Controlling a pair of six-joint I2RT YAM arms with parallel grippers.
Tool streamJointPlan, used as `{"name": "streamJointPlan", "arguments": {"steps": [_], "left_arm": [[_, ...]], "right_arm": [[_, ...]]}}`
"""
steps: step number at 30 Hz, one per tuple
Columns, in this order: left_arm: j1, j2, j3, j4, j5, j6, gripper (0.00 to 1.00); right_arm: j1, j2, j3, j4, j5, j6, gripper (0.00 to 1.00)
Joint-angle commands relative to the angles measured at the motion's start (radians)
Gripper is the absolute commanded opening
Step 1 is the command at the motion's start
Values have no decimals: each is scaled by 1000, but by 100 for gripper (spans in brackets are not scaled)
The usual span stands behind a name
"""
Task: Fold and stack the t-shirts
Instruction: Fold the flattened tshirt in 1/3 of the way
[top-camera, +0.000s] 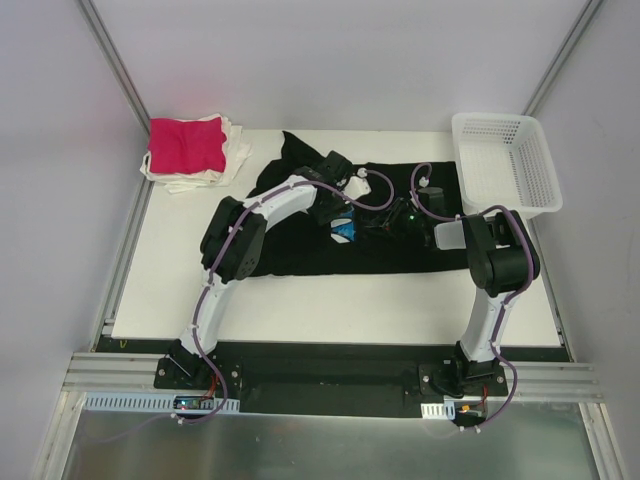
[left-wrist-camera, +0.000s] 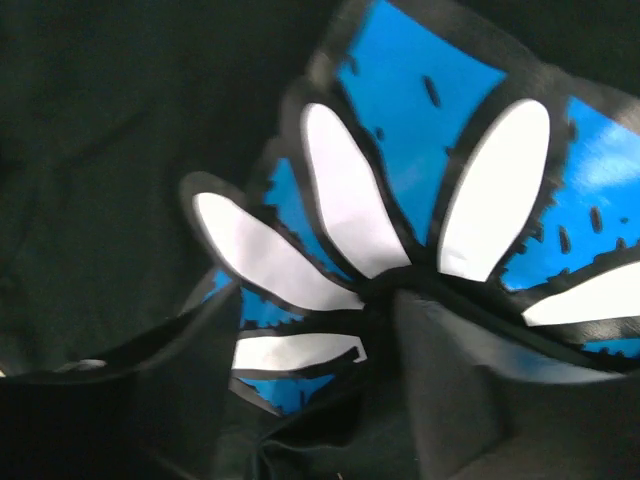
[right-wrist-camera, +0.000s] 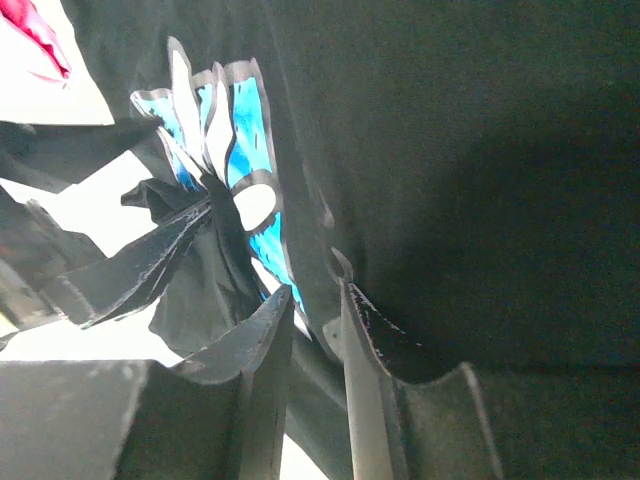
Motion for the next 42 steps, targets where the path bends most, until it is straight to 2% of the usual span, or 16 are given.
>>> {"name": "streamJointPlan", "arguments": {"steps": [1, 2, 4, 9, 16, 18, 20, 25, 27, 30, 31, 33, 34, 36, 37, 42], "left_arm": [[-18, 5, -2, 33, 30, -14, 73], [-21, 5, -2, 41, 25, -7, 84], [-27, 2, 9, 47, -4, 7, 91], [-53, -142, -28, 45, -116, 40, 97], [-128, -528, -290, 42, -357, -133, 99], [-134, -607, -333, 32, -384, -181, 99], [-137, -719, -387, 7, -447, -272, 99], [-139, -931, -521, -71, -417, -579, 99], [-139, -956, -557, -114, -431, -669, 99], [-136, -977, -621, -162, -467, -897, 99], [-136, -986, -676, -165, -466, -1021, 99], [-134, -997, -732, -163, -419, -1138, 99], [-134, -1012, -790, -160, -406, -1274, 99], [-136, -1034, -882, -146, -397, -1387, 99], [-134, -1061, -911, -146, -408, -1499, 99], [-136, -1187, -1084, -119, -464, -1730, 98]], "right_arm": [[-10, -24, -10, 42, -21, 0, 28], [-9, -27, -12, 42, -23, -1, 28], [-9, -41, -16, 44, -21, -3, 28], [-12, -66, -27, 42, -17, -7, 28], [-16, -101, -31, 41, -18, -10, 28], [-16, -106, -33, 41, -23, -9, 28], [-16, -109, -36, 44, -27, -6, 28], [-10, -138, -42, 64, -37, 14, 28], [-3, -147, -44, 67, -34, 17, 28], [2, -158, -45, 67, -35, 23, 28], [4, -162, -48, 71, -37, 28, 28], [4, -167, -53, 77, -40, 36, 27], [4, -170, -59, 85, -41, 42, 27], [4, -173, -61, 87, -44, 46, 26], [4, -173, -62, 96, -46, 55, 26], [5, -169, -77, 133, -63, 85, 25]]}}
